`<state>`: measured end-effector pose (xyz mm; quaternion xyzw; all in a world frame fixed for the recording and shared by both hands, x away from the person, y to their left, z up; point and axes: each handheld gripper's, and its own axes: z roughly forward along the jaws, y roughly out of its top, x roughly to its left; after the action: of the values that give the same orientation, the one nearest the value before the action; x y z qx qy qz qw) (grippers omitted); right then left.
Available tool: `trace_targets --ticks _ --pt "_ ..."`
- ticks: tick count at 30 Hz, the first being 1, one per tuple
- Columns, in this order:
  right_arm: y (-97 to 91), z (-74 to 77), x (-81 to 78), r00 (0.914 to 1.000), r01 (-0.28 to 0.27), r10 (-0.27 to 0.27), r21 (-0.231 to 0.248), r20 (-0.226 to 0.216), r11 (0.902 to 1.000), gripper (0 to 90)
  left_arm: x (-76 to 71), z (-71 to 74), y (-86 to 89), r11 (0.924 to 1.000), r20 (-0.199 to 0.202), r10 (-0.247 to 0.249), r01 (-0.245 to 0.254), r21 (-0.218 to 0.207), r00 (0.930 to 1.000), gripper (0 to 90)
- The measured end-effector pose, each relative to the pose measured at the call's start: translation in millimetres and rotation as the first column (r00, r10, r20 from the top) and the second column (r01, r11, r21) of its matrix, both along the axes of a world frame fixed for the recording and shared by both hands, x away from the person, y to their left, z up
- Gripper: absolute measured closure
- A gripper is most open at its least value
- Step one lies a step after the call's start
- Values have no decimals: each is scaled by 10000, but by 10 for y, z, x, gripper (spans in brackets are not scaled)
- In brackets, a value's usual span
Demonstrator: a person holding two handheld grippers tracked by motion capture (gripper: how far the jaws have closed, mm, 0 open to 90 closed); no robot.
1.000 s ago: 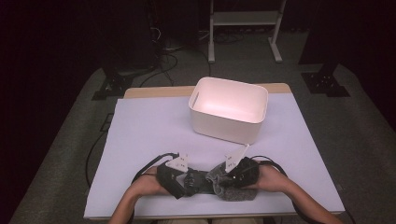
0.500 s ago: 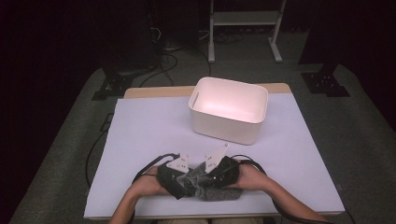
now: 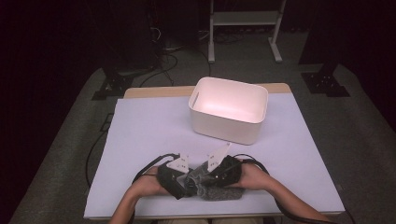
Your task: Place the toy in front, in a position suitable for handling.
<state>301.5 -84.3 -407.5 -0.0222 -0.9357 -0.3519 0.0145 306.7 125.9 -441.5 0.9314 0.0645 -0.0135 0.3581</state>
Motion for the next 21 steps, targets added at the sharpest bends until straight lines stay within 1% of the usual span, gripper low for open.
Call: trace_targets --ticks 4,5,7,9,13,15,18,21 --pt "172 14 5 9997 -216 215 117 133 9997 800 -10 -11 -8 9999 42 -19 19 131 10000 221" --pt "194 10 15 9995 -270 268 108 160 9996 800 -4 -21 3 10000 -50 0 0 47 10000 221" --pt "170 11 34 9997 -184 183 73 136 9998 801 2 -20 15 10000 -92 16 -17 -80 10000 222" --pt "106 17 58 9999 9 -8 -21 168 10000 802 -1 -13 16 9999 -82 45 -46 -134 10000 222" --pt "-51 2 86 9993 325 -319 -334 177 9989 802 3 -21 24 9998 -139 31 -34 -172 9999 223" --pt "-106 -12 92 9989 465 -461 -322 116 9984 802 4 -16 21 9999 -118 6 -8 -154 9999 223" --pt "-74 -13 92 9989 465 -463 -164 109 9988 801 3 -11 11 9999 -90 -14 13 -108 10000 223" --pt "59 12 95 9995 267 -266 -42 177 9996 800 -11 -9 2 10000 54 -24 24 19 10000 223"
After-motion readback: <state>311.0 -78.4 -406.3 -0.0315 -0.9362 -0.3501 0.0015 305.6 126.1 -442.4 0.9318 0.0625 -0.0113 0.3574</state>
